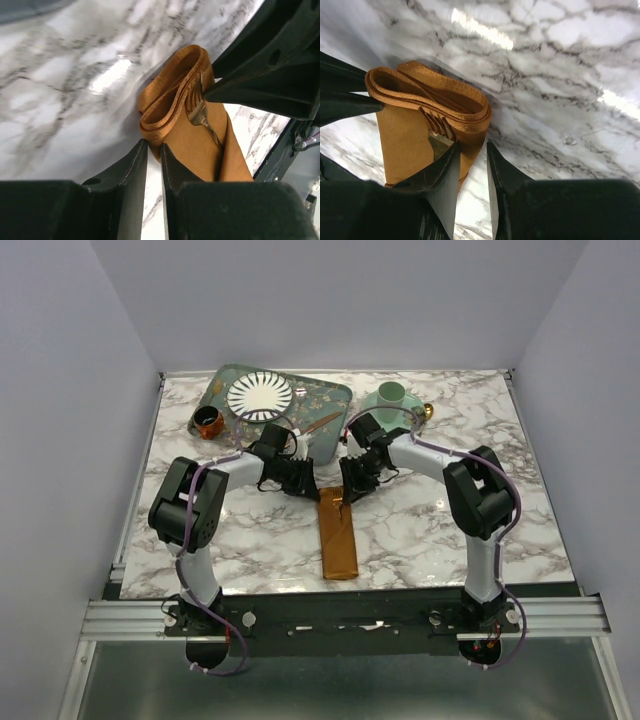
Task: Fold the napkin into a case and place the utensils inside
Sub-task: Smooth out the smaller rectangle-folded napkin at the center of the board, then pick up the spoon from the corner of the board.
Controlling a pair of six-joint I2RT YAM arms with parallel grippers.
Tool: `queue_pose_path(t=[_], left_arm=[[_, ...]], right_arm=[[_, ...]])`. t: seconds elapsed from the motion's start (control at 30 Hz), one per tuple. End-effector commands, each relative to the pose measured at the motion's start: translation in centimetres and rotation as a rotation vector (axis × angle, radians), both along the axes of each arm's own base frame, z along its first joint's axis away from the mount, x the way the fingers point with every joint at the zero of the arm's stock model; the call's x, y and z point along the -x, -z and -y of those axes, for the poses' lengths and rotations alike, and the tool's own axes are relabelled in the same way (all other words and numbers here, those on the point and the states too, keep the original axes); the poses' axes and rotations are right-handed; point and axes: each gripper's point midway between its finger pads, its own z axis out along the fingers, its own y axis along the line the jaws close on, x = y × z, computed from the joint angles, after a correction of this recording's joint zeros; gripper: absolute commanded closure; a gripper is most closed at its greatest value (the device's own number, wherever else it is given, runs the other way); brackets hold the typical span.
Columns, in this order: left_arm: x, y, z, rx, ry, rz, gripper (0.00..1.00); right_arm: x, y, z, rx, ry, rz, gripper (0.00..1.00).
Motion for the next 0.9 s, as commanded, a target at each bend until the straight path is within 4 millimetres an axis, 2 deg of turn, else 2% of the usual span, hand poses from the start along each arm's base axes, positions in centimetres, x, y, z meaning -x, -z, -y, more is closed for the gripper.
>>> queue_pose_path(t=[0.0,0.07,0.2,0.23,0.27,0.33,0.37,0.43,0.47,0.53,0.57,0.63,0.67,0.7,0.73,0.87], left_arm=[[-2.3,0.4,-1.2,-0.021,-0.049,0.012,0.74],[-2.6,0.3,-1.2,-0.02,-0.05,0.013,0.71],[-3.5,-1.4,-1.6,0.007,-0.048,0.06,0.46],[-3.8,-1.9,-1.8,0.01,-0.042,0.087,0.43],[-4.0,-3.2,-1.9,0.015,-0.043,0.126,0.4],[-4.1,-4.3,-2.3,0.015,-0.04,0.177,0.32],[-4.3,-5.8,-2.6,0.021,-0.05,0.22,0.29],[-4.4,-6.8,-3.1,0.013,-0.058,0.257,0.26],[-4.4,-7.9,-3.2,0.011,-0.054,0.293,0.25],[-4.8,-8.7,-3.7,-0.005,-0.068,0.323,0.24],[-5.0,-9.4,-3.9,-0.007,-0.074,0.341,0.24],[-5.5,-10.0,-4.3,-0.014,-0.091,0.354,0.23],[-5.5,-10.0,-4.4,-0.018,-0.092,0.355,0.23],[-5.8,-10.3,-4.5,-0.021,-0.094,0.364,0.22],[-6.0,-10.2,-4.9,-0.031,-0.105,0.36,0.22],[-6.9,-10.0,-5.6,-0.053,-0.116,0.351,0.22]], right_arm=[[-2.5,0.3,0.5,0.036,0.052,0.032,0.65],[-2.9,0.2,0.7,0.026,0.061,0.021,0.65],[-3.7,-2.4,0.7,-0.019,0.048,0.058,0.59],[-4.1,-3.3,0.9,-0.031,0.048,0.076,0.56],[-4.7,-5.1,1.6,-0.047,0.061,0.109,0.56],[-5.6,-7.0,2.8,-0.055,0.072,0.154,0.54],[-6.6,-8.3,4.5,-0.045,0.109,0.192,0.54],[-7.7,-9.2,6.9,-0.008,0.144,0.248,0.54],[-8.9,-9.2,9.4,0.034,0.199,0.271,0.54],[-10.0,-9.5,12.0,0.079,0.249,0.302,0.54],[-11.1,-9.2,14.6,0.121,0.312,0.312,0.54],[-12.5,-8.6,16.7,0.163,0.363,0.317,0.55],[-13.3,-8.5,18.4,0.186,0.41,0.32,0.55],[-14.4,-8.9,19.3,0.206,0.438,0.343,0.55],[-14.9,-7.7,20.0,0.23,0.449,0.327,0.55],[-17.3,-5.8,22.0,0.274,0.484,0.319,0.56]])
